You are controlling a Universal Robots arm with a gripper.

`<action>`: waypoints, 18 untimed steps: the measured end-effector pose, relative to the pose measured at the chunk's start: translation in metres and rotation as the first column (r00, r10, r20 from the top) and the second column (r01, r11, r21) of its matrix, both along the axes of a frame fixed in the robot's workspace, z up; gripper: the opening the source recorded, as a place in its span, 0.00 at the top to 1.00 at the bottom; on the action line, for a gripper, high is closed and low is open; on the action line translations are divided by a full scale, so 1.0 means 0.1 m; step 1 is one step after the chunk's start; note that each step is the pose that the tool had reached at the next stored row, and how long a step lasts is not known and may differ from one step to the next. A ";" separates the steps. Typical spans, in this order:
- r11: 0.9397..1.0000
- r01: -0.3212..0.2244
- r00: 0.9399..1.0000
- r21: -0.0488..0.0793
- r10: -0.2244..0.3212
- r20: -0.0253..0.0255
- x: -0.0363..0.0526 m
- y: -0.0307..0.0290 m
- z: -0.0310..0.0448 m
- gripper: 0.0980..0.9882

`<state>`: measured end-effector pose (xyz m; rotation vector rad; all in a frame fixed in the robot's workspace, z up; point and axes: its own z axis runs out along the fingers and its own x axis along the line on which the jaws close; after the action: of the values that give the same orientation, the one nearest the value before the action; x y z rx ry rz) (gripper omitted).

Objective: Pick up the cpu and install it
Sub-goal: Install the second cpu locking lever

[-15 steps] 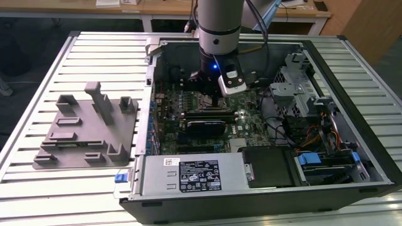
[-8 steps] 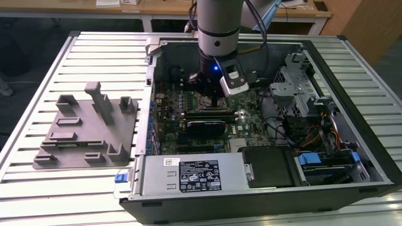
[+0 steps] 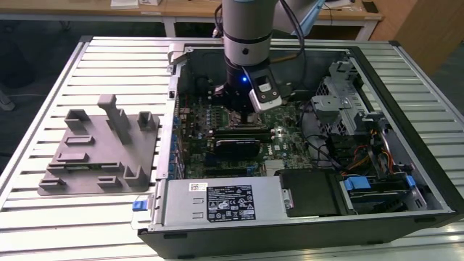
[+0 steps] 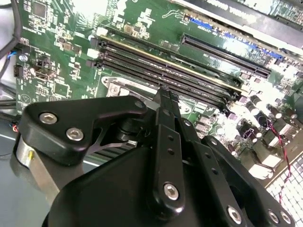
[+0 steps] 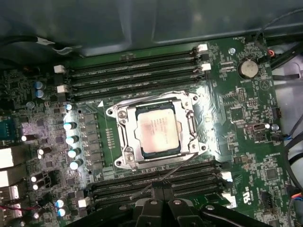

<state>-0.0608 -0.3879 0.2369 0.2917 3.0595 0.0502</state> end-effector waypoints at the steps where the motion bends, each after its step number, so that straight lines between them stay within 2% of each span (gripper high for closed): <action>1: 1.000 0.000 1.000 0.005 0.000 0.000 -0.005 0.000 -0.003 0.99; 8: 1.000 0.000 1.000 0.007 0.000 0.000 -0.007 0.001 -0.006 0.99; 11: 1.000 0.000 1.000 0.020 0.000 0.000 -0.013 -0.001 -0.021 0.99; 15: 1.000 0.000 1.000 0.020 0.000 0.000 -0.013 -0.002 -0.023 0.99; 18: 1.000 0.000 1.000 0.026 0.000 0.000 -0.015 -0.006 -0.035 0.99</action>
<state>-0.0623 -0.3886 0.2334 0.2930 3.0607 0.0896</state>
